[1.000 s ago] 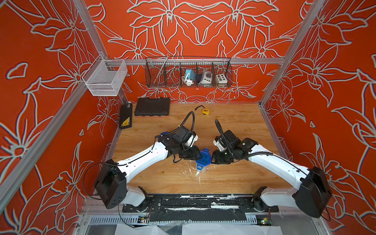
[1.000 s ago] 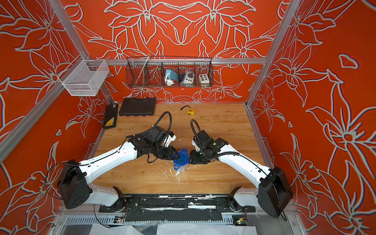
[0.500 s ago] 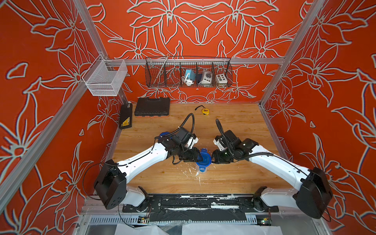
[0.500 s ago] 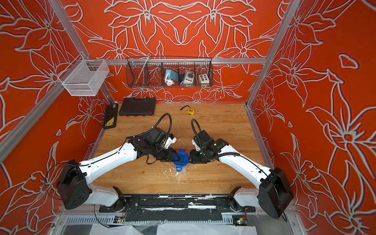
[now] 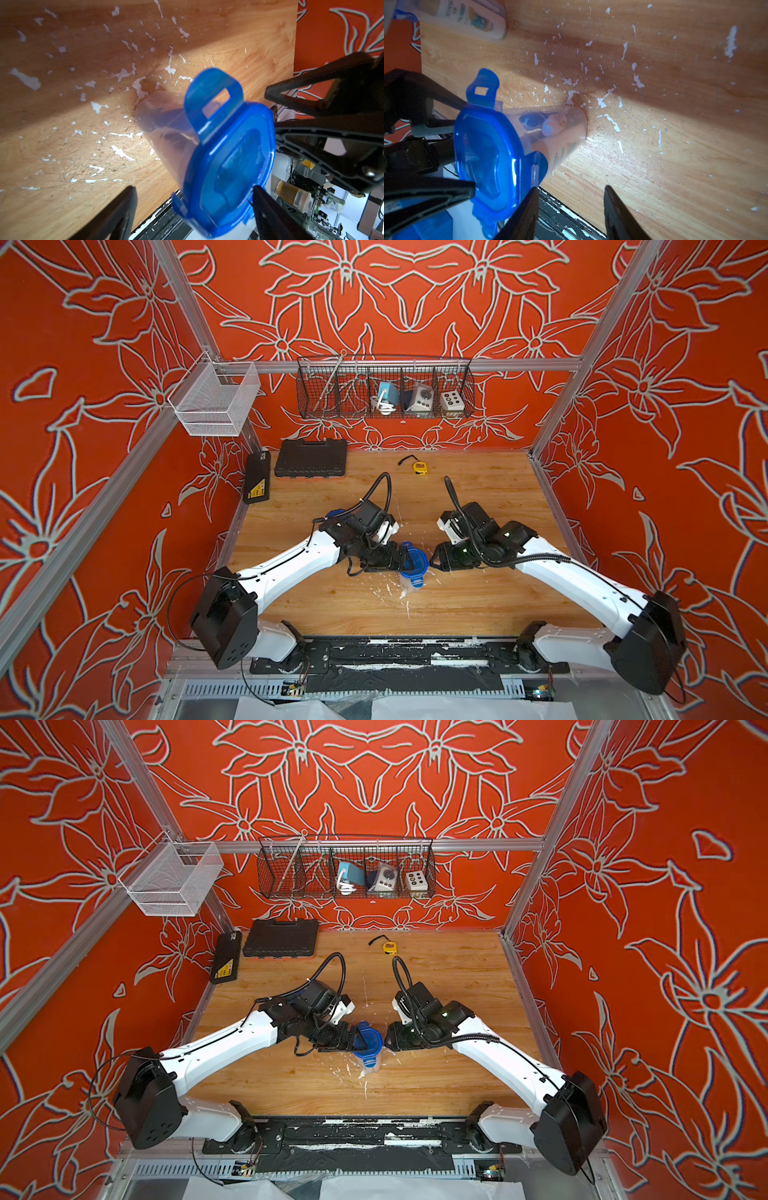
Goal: Pack away toiletry kits
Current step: Close the fastener on the container.
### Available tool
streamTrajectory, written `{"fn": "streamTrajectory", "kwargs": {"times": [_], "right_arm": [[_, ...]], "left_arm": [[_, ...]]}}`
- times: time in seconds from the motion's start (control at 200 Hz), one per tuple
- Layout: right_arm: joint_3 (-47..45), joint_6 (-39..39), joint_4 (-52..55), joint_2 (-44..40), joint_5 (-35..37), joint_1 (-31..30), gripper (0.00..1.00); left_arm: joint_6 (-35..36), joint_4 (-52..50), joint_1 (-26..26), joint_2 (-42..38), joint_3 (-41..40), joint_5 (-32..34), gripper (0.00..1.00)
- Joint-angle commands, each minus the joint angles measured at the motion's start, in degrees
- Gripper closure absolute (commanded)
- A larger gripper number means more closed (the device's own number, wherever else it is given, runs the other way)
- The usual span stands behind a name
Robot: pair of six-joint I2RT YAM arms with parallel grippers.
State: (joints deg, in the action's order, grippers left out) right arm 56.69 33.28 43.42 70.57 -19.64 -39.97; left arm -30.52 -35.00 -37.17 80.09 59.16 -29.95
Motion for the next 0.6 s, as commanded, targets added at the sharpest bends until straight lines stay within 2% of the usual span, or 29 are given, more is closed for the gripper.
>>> {"fn": "streamTrajectory", "kwargs": {"times": [0.0, 0.21, 0.395, 0.591], "right_arm": [[2.98, -2.13, 4.02, -1.04, 2.82, 0.65, 0.42], [6.42, -4.66, 10.78, -3.49, 5.3, 1.03, 0.38], [2.55, -2.7, 8.88, -10.63, 1.29, 0.25, 0.38], [1.03, -1.47, 5.62, -9.94, 0.65, -5.05, 0.39]], "left_arm": [[2.32, -2.89, 0.6, -0.37, 2.02, 0.95, 0.15], [5.58, -8.45, 1.09, 0.01, 7.84, 6.42, 0.16], [6.67, -8.64, 1.81, 3.98, 11.28, 8.98, 0.33], [6.99, -6.37, 2.1, 7.89, 14.45, 8.5, 0.42]]}}
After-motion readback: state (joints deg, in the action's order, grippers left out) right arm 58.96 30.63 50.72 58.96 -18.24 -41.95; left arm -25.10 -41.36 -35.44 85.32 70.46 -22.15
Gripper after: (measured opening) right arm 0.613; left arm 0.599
